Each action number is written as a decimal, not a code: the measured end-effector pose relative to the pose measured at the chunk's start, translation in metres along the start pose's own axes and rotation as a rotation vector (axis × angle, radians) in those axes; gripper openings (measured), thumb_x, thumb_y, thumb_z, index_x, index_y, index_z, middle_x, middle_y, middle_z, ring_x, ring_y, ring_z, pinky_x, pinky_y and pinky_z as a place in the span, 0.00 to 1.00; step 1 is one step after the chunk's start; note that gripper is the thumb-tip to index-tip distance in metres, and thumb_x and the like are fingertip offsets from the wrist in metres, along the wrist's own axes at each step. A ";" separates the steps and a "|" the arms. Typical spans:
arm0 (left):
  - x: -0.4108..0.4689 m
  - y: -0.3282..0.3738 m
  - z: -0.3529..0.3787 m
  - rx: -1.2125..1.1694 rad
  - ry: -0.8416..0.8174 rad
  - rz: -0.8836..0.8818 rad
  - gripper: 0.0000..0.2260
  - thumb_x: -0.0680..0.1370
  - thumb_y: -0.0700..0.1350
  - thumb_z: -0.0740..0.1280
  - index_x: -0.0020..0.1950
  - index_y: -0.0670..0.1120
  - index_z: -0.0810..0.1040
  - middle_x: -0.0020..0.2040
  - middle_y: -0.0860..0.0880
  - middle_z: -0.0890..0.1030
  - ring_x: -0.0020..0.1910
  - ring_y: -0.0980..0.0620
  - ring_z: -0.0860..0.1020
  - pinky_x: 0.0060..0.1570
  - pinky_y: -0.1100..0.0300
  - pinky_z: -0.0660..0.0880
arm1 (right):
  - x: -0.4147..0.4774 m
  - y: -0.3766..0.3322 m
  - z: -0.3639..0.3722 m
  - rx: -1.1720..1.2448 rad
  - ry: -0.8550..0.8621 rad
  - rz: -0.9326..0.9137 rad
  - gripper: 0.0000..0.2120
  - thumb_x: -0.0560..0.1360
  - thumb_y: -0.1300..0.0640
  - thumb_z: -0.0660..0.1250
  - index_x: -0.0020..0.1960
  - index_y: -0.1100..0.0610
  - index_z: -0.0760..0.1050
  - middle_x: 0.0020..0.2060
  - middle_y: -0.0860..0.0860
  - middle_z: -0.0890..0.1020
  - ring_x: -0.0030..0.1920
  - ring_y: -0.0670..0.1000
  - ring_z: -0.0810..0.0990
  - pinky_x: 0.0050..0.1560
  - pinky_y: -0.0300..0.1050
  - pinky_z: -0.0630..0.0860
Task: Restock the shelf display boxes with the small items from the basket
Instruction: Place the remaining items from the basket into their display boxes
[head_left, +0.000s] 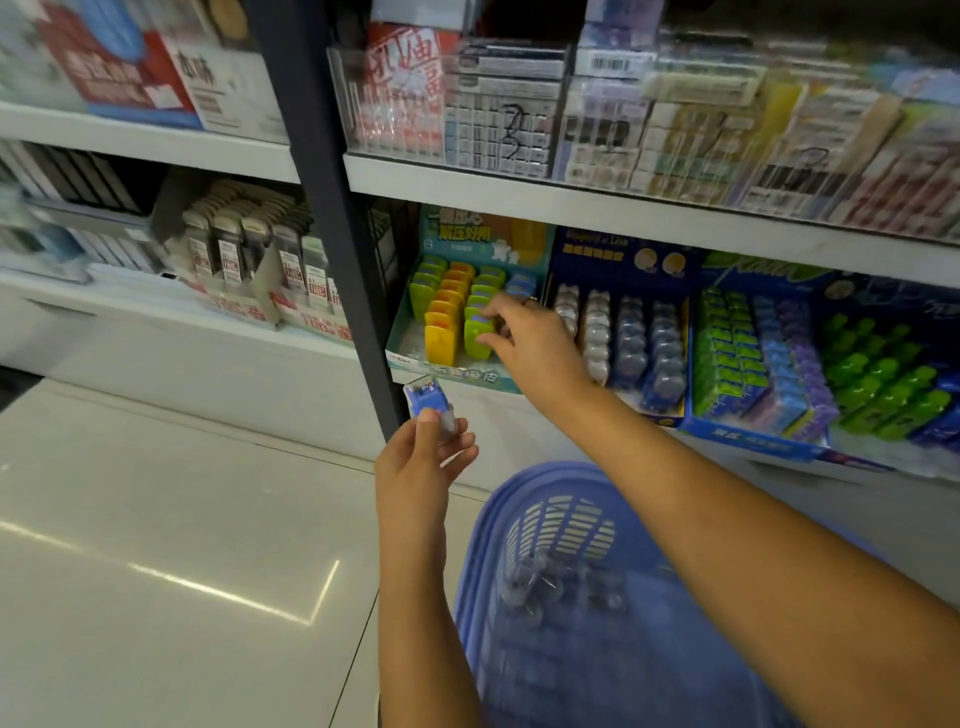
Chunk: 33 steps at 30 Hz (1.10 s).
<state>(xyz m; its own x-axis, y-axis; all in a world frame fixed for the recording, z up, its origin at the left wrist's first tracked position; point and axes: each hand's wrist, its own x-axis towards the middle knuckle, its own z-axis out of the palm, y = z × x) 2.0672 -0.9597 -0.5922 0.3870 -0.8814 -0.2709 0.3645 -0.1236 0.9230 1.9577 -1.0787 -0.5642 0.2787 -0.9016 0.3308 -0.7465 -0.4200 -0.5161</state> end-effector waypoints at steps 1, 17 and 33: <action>0.000 0.000 0.000 0.004 -0.005 0.003 0.12 0.81 0.48 0.61 0.47 0.44 0.80 0.44 0.45 0.84 0.42 0.50 0.83 0.39 0.64 0.79 | 0.001 0.000 0.002 -0.027 -0.004 -0.017 0.11 0.75 0.60 0.68 0.56 0.62 0.75 0.49 0.60 0.80 0.49 0.59 0.79 0.46 0.44 0.71; -0.012 0.003 0.008 0.027 -0.109 -0.018 0.08 0.80 0.49 0.64 0.46 0.52 0.82 0.43 0.51 0.85 0.44 0.55 0.84 0.39 0.67 0.78 | 0.015 -0.005 -0.006 -0.480 -0.181 -0.167 0.16 0.82 0.59 0.51 0.66 0.65 0.67 0.63 0.59 0.70 0.65 0.57 0.66 0.58 0.49 0.67; -0.058 -0.021 0.089 -0.005 -0.458 -0.053 0.04 0.78 0.43 0.67 0.47 0.44 0.80 0.47 0.44 0.84 0.50 0.50 0.82 0.42 0.67 0.77 | -0.149 0.019 -0.080 0.792 0.306 0.470 0.10 0.74 0.60 0.69 0.47 0.45 0.77 0.43 0.43 0.83 0.45 0.44 0.82 0.46 0.34 0.77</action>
<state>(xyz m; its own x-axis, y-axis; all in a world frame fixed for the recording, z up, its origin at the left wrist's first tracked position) 1.9618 -0.9467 -0.5713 -0.0457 -0.9848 -0.1676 0.3781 -0.1724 0.9096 1.8537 -0.9444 -0.5596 -0.1975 -0.9763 0.0881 -0.0868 -0.0721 -0.9936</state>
